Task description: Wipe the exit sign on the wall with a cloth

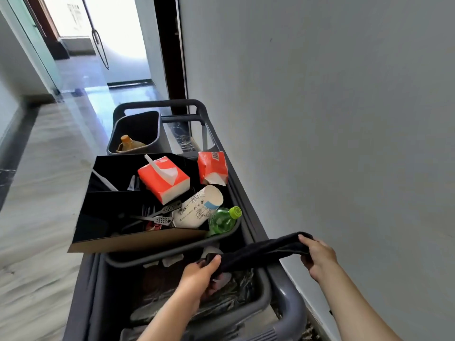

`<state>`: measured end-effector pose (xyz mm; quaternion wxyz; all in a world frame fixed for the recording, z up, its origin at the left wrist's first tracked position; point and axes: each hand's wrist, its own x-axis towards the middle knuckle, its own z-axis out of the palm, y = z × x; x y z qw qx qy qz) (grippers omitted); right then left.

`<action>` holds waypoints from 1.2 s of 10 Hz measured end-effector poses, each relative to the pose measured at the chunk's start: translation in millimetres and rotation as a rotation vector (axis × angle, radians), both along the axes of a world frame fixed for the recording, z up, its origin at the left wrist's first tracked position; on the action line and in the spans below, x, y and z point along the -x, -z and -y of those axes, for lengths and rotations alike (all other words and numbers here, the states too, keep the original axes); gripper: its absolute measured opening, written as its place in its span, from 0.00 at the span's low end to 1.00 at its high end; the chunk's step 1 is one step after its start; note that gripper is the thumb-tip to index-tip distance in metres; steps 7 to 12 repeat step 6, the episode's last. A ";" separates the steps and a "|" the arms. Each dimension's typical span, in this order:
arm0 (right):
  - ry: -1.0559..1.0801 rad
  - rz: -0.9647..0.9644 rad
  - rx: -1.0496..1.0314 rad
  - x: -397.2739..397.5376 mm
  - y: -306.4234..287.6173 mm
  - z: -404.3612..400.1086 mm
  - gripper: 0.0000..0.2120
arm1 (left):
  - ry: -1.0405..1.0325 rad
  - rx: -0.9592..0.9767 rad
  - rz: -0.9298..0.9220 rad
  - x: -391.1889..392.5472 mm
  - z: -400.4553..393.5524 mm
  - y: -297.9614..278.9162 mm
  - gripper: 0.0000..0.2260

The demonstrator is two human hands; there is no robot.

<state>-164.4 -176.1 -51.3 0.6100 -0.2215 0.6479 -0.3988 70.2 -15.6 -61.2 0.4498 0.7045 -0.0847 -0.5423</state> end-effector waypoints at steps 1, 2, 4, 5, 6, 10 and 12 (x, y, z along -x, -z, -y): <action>0.016 -0.071 -0.056 0.8 18.2 1.2 0.06 | 0.051 -0.062 0.018 0.4 11.1 9.7 0.14; -0.016 -0.133 -0.091 -0.5 28.6 -2.6 0.08 | 0.137 -0.079 0.175 -1.6 15.5 14.8 0.15; -0.220 -0.158 -0.191 -3.6 46.0 -13.2 0.07 | 0.371 -0.103 0.472 -6.2 16.8 24.6 0.14; -0.275 -0.167 -0.156 2.1 46.6 -15.7 0.07 | 0.390 -0.108 0.559 -10.4 12.4 21.4 0.11; -0.337 -0.227 -0.100 5.8 39.7 -20.6 0.08 | 0.385 -0.081 0.660 -12.4 10.5 15.2 0.09; -0.337 -0.227 -0.100 5.8 39.7 -20.6 0.08 | 0.385 -0.081 0.660 -12.4 10.5 15.2 0.09; -0.337 -0.227 -0.100 5.8 39.7 -20.6 0.08 | 0.385 -0.081 0.660 -12.4 10.5 15.2 0.09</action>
